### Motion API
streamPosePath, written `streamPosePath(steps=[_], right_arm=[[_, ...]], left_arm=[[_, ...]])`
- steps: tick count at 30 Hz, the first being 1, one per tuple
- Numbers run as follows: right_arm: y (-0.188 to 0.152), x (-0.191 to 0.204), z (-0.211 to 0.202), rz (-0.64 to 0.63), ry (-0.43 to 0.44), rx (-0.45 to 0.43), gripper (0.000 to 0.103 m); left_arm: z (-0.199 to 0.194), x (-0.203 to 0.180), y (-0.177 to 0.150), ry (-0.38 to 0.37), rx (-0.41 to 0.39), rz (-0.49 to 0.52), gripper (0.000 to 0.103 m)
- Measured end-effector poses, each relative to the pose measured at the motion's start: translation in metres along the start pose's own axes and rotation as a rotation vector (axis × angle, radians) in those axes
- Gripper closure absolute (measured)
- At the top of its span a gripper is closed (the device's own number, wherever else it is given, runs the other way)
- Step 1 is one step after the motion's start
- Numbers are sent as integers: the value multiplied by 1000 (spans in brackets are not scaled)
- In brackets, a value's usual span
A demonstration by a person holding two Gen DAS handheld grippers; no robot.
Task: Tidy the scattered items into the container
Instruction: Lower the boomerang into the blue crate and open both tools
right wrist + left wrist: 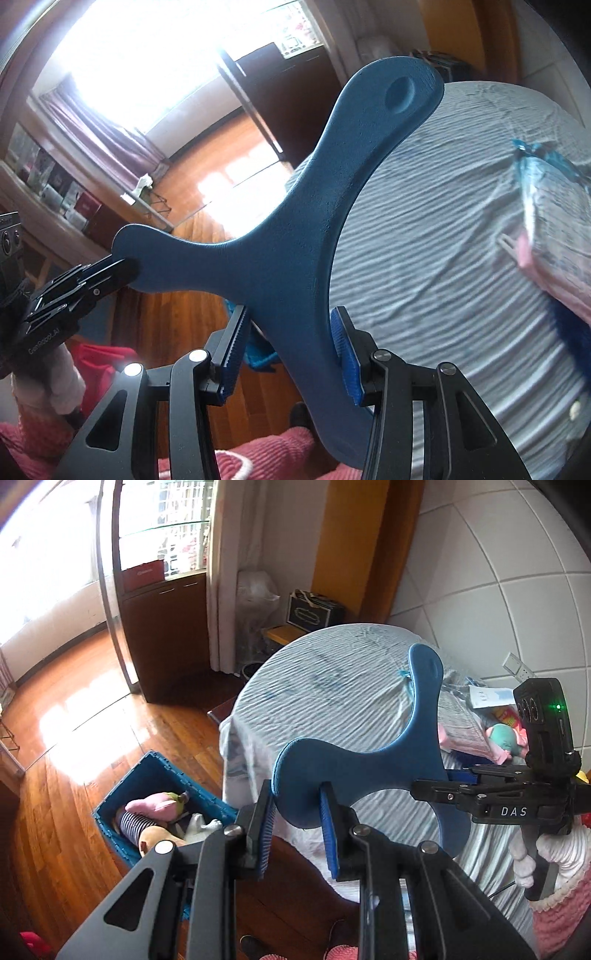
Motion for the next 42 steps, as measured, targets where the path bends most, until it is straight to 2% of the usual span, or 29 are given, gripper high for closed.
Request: streamPosePath(steps=[11,19,24,32,36,42], right_arm=[[-5,132,151,-41,81,90,58],[13,195,249,-107,133,191,58],[33,200,292,-144,165,246,58],[50,205,380,-194,224,329,58],[41,195,430,-211,220,375,58],[0,164,513,-220,195,432,58]], left_arm=[[-7,170,-22,89,49,-59,80],[0,259,-34,177,81,-149,80],[19,305,-37,234,103,-206,80],[70,367,-49,286,138,-297,80],[106,400,-73,290,161,-346,80],[183,444,-140,250,194,-360,80]])
Point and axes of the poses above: each gripper's, at about its wrist camera, not at the fingertips, and z roughly the way its jaws point, x to its left, y to its top, the point moved 3 cm from there along z, roughly the way its jaws point, and after that the axes turned 12 degrees about -x, right-handed, at the moved point
